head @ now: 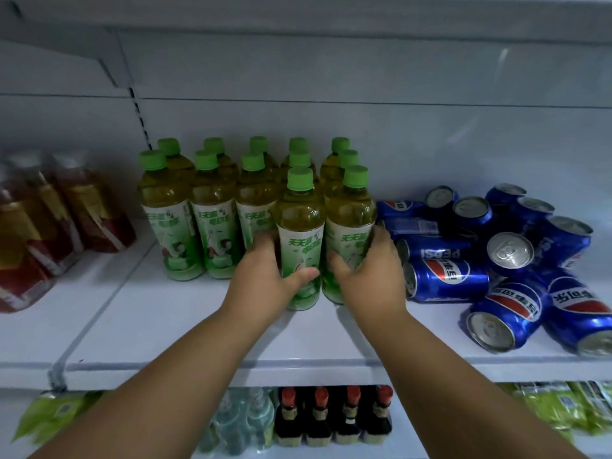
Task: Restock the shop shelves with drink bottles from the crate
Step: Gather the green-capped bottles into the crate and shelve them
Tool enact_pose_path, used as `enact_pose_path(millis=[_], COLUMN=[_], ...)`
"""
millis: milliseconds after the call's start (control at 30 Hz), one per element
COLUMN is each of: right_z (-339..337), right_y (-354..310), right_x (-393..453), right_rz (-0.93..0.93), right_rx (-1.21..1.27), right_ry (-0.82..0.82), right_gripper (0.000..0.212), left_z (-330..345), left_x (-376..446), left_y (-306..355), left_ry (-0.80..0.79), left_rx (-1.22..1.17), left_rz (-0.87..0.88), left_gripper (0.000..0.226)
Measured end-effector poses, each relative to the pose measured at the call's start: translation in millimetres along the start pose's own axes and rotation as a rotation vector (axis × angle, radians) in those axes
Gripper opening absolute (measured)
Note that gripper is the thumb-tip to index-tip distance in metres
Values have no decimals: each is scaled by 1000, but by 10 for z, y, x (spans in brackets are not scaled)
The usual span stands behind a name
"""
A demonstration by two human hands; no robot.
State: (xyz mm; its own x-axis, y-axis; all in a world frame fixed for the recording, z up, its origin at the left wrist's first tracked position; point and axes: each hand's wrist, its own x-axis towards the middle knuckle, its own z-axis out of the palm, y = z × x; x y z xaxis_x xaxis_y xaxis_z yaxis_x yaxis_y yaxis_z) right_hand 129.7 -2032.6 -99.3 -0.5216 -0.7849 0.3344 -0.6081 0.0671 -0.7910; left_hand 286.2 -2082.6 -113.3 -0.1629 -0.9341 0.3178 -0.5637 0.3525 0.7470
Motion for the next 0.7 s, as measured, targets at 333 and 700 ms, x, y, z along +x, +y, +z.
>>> enact_pose_path(millis=[333,700], right_z=[-10,-33], right_y=[79,124], right_x=[43,77], right_rz=[-44,-53], right_rx=[-19,-49], right_ry=[12,27], right_gripper=[66,66], left_z=[72,109], left_x=[47,22], left_y=[3,-40], left_ry=[9,65], left_rx=[38,15], left_rz=[60,53], left_gripper=[68,53])
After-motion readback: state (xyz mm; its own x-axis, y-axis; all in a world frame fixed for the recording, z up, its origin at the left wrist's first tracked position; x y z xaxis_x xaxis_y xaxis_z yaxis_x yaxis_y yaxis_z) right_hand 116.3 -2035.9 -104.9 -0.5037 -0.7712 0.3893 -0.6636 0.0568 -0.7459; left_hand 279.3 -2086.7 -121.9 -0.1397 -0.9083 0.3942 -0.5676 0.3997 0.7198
